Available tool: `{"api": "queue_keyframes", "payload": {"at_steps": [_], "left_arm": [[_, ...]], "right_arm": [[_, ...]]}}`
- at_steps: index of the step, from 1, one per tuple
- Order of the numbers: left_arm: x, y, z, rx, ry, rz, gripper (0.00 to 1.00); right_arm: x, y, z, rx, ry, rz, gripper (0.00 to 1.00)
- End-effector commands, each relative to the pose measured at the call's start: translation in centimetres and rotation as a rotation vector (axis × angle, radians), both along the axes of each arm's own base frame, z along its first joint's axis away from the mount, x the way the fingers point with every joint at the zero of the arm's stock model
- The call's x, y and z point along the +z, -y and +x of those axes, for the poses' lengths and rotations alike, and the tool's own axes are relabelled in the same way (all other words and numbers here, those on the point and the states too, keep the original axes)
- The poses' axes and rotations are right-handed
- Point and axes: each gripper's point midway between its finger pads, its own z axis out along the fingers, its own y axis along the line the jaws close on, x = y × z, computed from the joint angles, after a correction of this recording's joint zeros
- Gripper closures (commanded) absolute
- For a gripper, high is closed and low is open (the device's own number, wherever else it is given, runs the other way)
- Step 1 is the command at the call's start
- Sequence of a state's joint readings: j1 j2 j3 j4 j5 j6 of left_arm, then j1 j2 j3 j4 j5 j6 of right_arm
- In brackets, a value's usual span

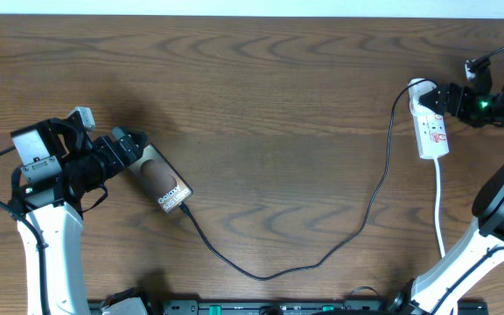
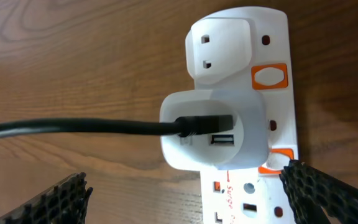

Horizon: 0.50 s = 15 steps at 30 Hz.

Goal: Plug charger to phone and switch on socket
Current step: 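Position the right gripper over the orange switch beside the charger adapter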

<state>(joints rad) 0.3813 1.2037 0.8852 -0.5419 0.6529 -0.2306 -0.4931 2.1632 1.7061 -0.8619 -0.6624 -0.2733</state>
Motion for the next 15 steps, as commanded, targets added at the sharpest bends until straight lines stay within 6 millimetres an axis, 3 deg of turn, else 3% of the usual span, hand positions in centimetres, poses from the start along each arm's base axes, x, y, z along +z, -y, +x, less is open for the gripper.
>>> {"api": "queue_keyframes", "payload": {"at_steps": [1,15], "left_arm": [[0.1,0.2,0.1,-0.022,0.010,0.006,0.08],[0.1,0.2,0.1,-0.022,0.010,0.006,0.08]], "right_arm": [[-2.1,-1.0,0.1,0.027,-0.028,0.037,0.02],[-2.6,-3.2,0.6,0.071,-0.036,0.048,0.02]]}}
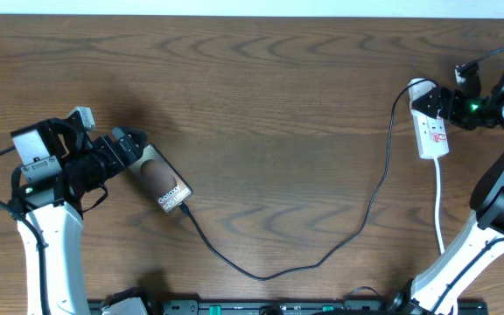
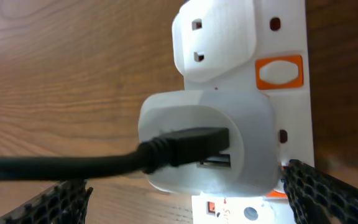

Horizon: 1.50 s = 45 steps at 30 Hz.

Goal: Plug charger to phone and switch on socket
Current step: 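Position the right gripper over the orange switch beside the charger adapter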

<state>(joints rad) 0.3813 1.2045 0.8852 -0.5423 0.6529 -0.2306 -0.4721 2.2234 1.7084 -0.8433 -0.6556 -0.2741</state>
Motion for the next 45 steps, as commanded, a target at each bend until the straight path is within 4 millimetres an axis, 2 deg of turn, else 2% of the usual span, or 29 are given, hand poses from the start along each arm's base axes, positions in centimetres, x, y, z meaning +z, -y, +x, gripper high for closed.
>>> {"api": "queue_keyframes", "payload": {"at_steps": [1,14,21,34,45], "left_arm": [[0.1,0.2,0.1,-0.022,0.011,0.006,0.08],[0.1,0.2,0.1,-0.022,0.011,0.006,0.08],[0.1,0.2,0.0,-0.022,0.007,0.005,0.08],[0.0,0.3,0.0,-0.022,0.004,0.004,0.08],[-0.1,0.3,-0.2,-0.022,-0.006,0.000,0.08]], "right_arm": [[0.1,-2.4,0.3,0.051,0.001,0.037,0.02],[0.1,-2.6,0.3,-0.013,-0.040,0.072,0.05],[0.0,-2.6,0.1,-0.032,-0.062,0.087,0.01],[-0.1,-2.8,-0.4,-0.033,-0.085,0.096,0.01],[-1.5,-3.3,-1.3,-0.045,-0.121,0.115,0.01]]}}
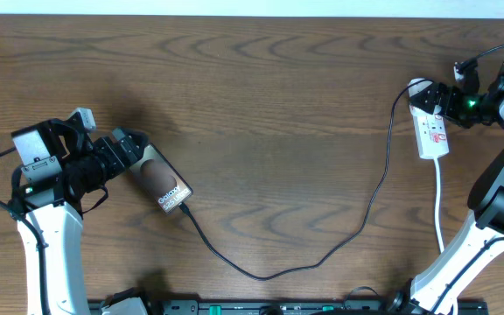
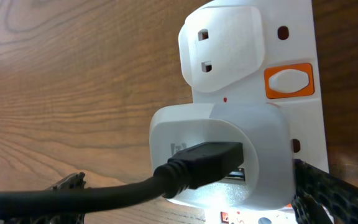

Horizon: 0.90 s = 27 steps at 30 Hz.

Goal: Plug charger to phone and switch on socket
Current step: 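Position the right gripper over the orange switch beside the charger adapter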

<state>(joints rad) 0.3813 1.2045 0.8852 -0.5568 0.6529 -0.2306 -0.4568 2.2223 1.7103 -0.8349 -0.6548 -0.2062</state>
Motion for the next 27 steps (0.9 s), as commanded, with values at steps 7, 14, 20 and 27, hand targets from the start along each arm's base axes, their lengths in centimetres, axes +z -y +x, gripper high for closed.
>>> {"api": "queue_keyframes", "payload": {"at_steps": [7,14,20,27], "left_arm": [[0.1,0.2,0.0,-0.022,0.008,0.005,0.08],[0.1,0.2,0.0,-0.022,0.008,0.005,0.08],[0.1,0.2,0.0,-0.022,0.008,0.005,0.08],[0.1,0.2,0.0,-0.022,0.008,0.005,0.08]], "right_arm": [[-2.1,-2.6,-1.7,-0.009,-0.094,0.087,0.01],[-2.1,-0.4,-1.5,-0.038,-0.121,-0.033,0.01],[-1.2,-0.2,-1.0,-0.037,-0.107,-0.039,0.01],[-1.1,-0.1,-0.9,-0.039,-0.104,-0.041,0.01]]}}
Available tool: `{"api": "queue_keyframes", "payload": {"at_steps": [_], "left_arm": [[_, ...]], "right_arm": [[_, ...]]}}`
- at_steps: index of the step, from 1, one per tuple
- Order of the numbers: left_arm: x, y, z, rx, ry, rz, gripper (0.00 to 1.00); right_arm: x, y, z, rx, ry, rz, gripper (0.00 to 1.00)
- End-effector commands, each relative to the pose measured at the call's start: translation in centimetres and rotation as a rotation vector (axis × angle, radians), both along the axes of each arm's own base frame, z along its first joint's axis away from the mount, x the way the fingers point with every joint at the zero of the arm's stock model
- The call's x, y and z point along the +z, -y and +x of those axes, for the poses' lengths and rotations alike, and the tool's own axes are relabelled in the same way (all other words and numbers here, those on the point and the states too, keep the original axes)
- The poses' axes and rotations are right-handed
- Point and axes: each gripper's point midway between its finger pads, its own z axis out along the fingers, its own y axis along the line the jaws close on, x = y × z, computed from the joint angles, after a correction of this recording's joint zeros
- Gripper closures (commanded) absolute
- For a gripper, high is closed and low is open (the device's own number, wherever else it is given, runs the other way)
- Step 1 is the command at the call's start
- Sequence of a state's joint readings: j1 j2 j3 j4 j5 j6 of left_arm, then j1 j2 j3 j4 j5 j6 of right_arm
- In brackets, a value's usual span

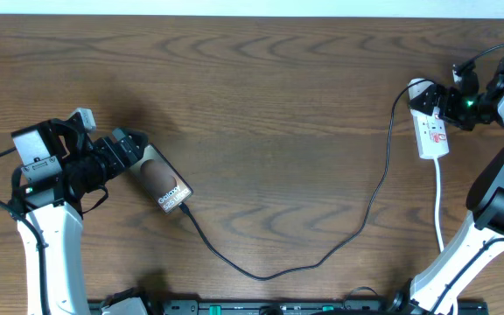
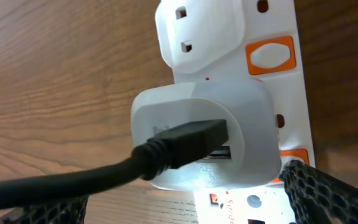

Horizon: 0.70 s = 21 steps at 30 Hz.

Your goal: Plug charger to phone and switch on socket

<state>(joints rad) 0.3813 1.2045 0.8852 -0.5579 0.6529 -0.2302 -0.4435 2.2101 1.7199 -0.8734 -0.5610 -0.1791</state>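
A dark phone [image 1: 160, 179] lies at the left of the table with a black cable [image 1: 322, 261] plugged into its lower end. My left gripper [image 1: 129, 144] sits on the phone's upper end and looks shut on it. The cable runs to a white charger adapter [image 2: 210, 134] plugged into a white power strip [image 1: 430, 127]. My right gripper [image 2: 185, 208] is open over the strip, its mesh fingers [image 2: 319, 193] either side of the adapter. The right finger is beside the lower orange switch [image 2: 291, 157]. A second orange switch [image 2: 270, 55] lies further up the strip.
The strip's white lead [image 1: 440, 214] runs down toward the table's front edge. An empty raised socket [image 2: 201, 34] sits above the adapter. The slack cable loops across the middle of the brown wooden table [image 1: 261, 96].
My right gripper has shifted slightly over the strip. The adapter now sits further left in the wrist view, and the lower orange switch shows beside the right finger. Left arm and phone are unchanged.
The cable was in the phone and the adapter in the strip from the first moment. My right gripper stayed open over the adapter, changing its angle and closeness a little at each moment. The left gripper stayed on the phone's end throughout.
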Motion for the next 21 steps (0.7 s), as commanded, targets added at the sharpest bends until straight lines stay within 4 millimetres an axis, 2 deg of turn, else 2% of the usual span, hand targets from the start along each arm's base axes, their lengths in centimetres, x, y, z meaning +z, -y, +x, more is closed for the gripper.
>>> {"api": "queue_keyframes", "payload": {"at_steps": [1,7,15,21], "left_arm": [[0.1,0.2,0.0,-0.022,0.008,0.006,0.08],[0.1,0.2,0.0,-0.022,0.008,0.005,0.08],[0.1,0.2,0.0,-0.022,0.008,0.005,0.08],[0.1,0.2,0.0,-0.022,0.009,0.006,0.08]], "right_arm": [[-0.8,-0.6,-0.3,-0.012,-0.038,0.024,0.01],[-0.7,-0.7,-0.2,-0.010,-0.034,0.033,0.01],[0.4,-2.2,0.3,0.012,0.012,0.133,0.01],[0.6,-3.0,-0.1,0.011,-0.006,0.171,0.01]]}}
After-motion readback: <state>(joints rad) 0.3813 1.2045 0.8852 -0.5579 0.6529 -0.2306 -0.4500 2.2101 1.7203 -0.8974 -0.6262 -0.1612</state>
